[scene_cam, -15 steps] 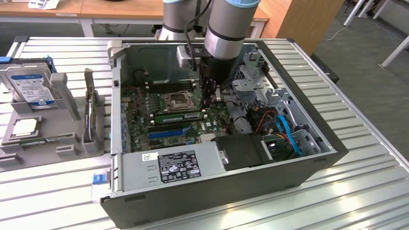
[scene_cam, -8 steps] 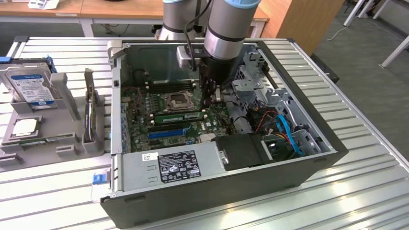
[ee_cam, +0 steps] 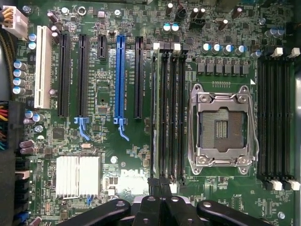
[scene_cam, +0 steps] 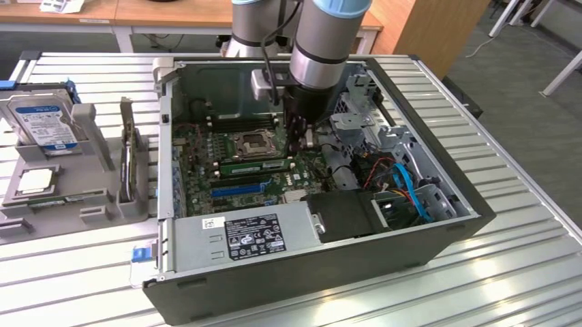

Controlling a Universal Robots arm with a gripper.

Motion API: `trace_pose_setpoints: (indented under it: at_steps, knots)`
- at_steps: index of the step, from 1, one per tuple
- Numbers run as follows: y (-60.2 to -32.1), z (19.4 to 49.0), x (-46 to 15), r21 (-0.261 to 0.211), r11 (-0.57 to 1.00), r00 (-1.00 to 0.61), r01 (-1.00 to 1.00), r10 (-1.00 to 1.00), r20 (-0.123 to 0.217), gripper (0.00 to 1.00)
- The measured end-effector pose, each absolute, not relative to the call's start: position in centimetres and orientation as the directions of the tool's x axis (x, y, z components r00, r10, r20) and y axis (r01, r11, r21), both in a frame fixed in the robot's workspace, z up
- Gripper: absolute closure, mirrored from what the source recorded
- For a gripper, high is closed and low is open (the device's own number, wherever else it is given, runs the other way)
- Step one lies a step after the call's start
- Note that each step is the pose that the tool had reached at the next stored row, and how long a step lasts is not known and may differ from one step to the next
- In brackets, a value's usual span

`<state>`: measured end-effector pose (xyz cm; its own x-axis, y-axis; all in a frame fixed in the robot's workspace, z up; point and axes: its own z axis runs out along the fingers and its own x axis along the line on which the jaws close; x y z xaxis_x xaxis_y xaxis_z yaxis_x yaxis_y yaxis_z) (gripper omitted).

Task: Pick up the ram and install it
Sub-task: 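Press down the ram until it locks into place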

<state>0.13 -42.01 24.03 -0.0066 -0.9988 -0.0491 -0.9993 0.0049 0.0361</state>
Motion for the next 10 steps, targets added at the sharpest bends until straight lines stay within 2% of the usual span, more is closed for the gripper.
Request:
trace_pose_setpoints:
  at_steps: [10]
  knots:
    - [-42.01, 23.51, 0.13, 0.036, 0.005, -0.007, -0.999, -0.999, -0.049, 0.90]
